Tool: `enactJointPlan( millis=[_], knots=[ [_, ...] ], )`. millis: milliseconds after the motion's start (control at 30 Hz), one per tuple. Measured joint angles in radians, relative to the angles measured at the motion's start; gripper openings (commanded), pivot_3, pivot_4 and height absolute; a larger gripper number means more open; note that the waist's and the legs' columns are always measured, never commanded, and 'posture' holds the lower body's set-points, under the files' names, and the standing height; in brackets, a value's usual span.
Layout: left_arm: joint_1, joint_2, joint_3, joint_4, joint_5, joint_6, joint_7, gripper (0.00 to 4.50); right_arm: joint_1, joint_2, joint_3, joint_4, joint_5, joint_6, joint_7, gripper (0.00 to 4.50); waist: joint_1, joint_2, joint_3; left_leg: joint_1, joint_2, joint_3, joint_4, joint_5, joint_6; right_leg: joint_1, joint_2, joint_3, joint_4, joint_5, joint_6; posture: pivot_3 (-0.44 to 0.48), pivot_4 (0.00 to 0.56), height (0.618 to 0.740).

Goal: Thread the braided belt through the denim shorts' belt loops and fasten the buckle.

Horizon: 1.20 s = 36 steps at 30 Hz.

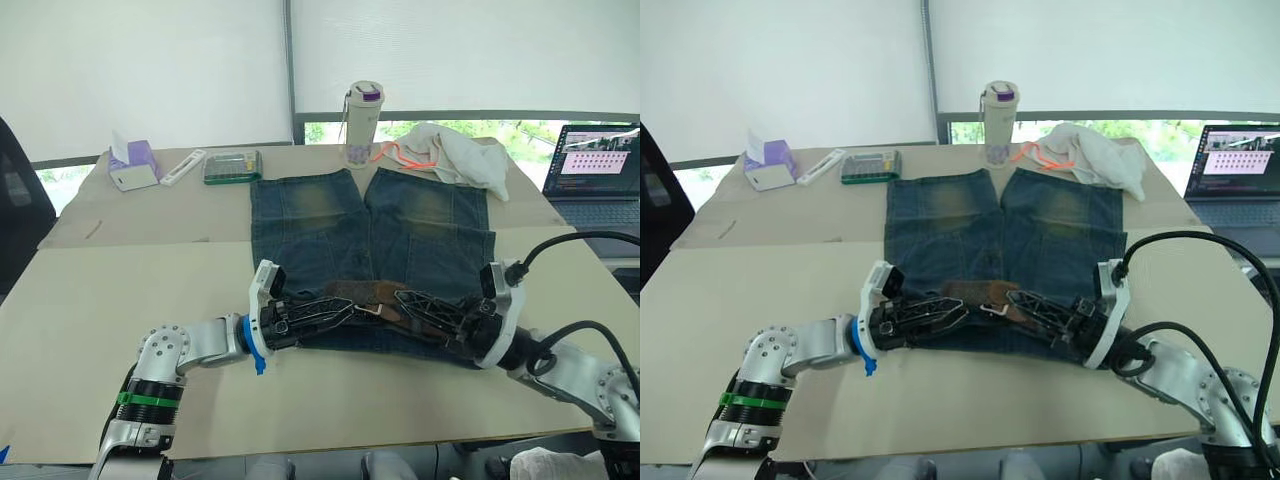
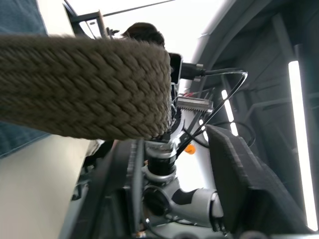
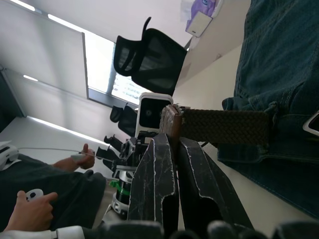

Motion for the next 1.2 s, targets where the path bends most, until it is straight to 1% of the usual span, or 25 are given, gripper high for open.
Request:
enactJointPlan(
  millis=[167, 367, 567, 867, 1100, 1133, 1167, 1200],
  knots=[
    [-0.027, 0.011, 0.014, 0.045, 0.05, 0.022, -0.059, 1.99, -0.002, -0.006, 0.0, 0.002, -0.017, 0.001, 0.009, 0.0, 0.001, 0.0, 0.0, 0.0, 0.0, 0.0, 0.0, 0.0, 0.0, 0.0, 0.0, 0.0, 0.0, 0.0, 0.0, 0.0, 0.15, 0.74],
    [-0.03, 0.005, 0.022, 0.055, 0.055, 0.04, -0.07, 1.99, -0.036, -0.003, 0.025, -0.022, -0.006, -0.005, -0.04, 0.0, 0.001, 0.0, 0.0, 0.0, 0.0, -0.001, 0.0, 0.0, 0.0, 0.0, 0.0, 0.0, 0.0, 0.0, 0.0, 0.0, 0.15, 0.74],
    [-0.007, -0.046, 0.032, 0.047, 0.03, 0.028, -0.014, 1.99, -0.062, 0.036, 0.071, -0.08, 0.003, -0.029, -0.12, 0.0, 0.002, 0.0, 0.0, 0.0, 0.0, -0.003, 0.0, 0.0, 0.0, 0.0, -0.001, 0.0, 0.0, 0.0, 0.0, 0.0, 0.15, 0.74],
    [0.001, -0.062, 0.06, 0.047, -0.014, 0.01, 0.042, 1.99, -0.064, 0.052, 0.071, -0.081, 0.003, -0.049, -0.161, 0.0, 0.001, -0.001, 0.0, 0.0, 0.0, -0.002, 0.0, 0.0, 0.0, 0.0, -0.001, 0.0, 0.0, 0.0, 0.0, 0.0, 0.15, 0.74],
    [0.007, -0.091, 0.082, 0.047, -0.04, -0.028, 0.075, 1.99, -0.045, 0.052, 0.066, -0.081, 0.003, -0.054, -0.162, 0.0, 0.002, -0.001, 0.0, 0.0, 0.0, -0.002, 0.0, 0.0, 0.0, 0.0, -0.001, 0.0, 0.0, 0.0, 0.0, 0.0, 0.15, 0.74],
    [0.01, -0.095, 0.085, 0.047, -0.045, -0.03, 0.079, 1.75, -0.039, 0.052, 0.067, -0.081, 0.003, -0.054, -0.162, 0.0, 0.002, -0.001, 0.0, 0.0, 0.0, -0.002, 0.0, 0.0, 0.0, 0.0, -0.001, 0.0, 0.0, 0.0, 0.0, 0.0, 0.15, 0.74],
    [0.016, -0.099, 0.087, 0.047, -0.059, -0.036, 0.087, 1.59, -0.035, 0.052, 0.066, -0.081, 0.003, -0.055, -0.162, 0.0, 0.002, -0.001, 0.0, 0.0, 0.0, -0.002, 0.0, 0.0, 0.0, 0.0, -0.001, 0.0, 0.0, 0.0, 0.0, 0.0, 0.15, 0.74],
    [0.021, -0.103, 0.087, 0.044, -0.066, -0.043, 0.092, 1.23, -0.027, 0.053, 0.065, -0.083, 0.004, -0.058, -0.162, 0.0, 0.001, -0.001, 0.0, 0.0, 0.0, -0.002, 0.0, 0.0, 0.0, 0.0, -0.001, 0.0, 0.0, 0.0, 0.0, 0.0, 0.15, 0.74]
  ],
)
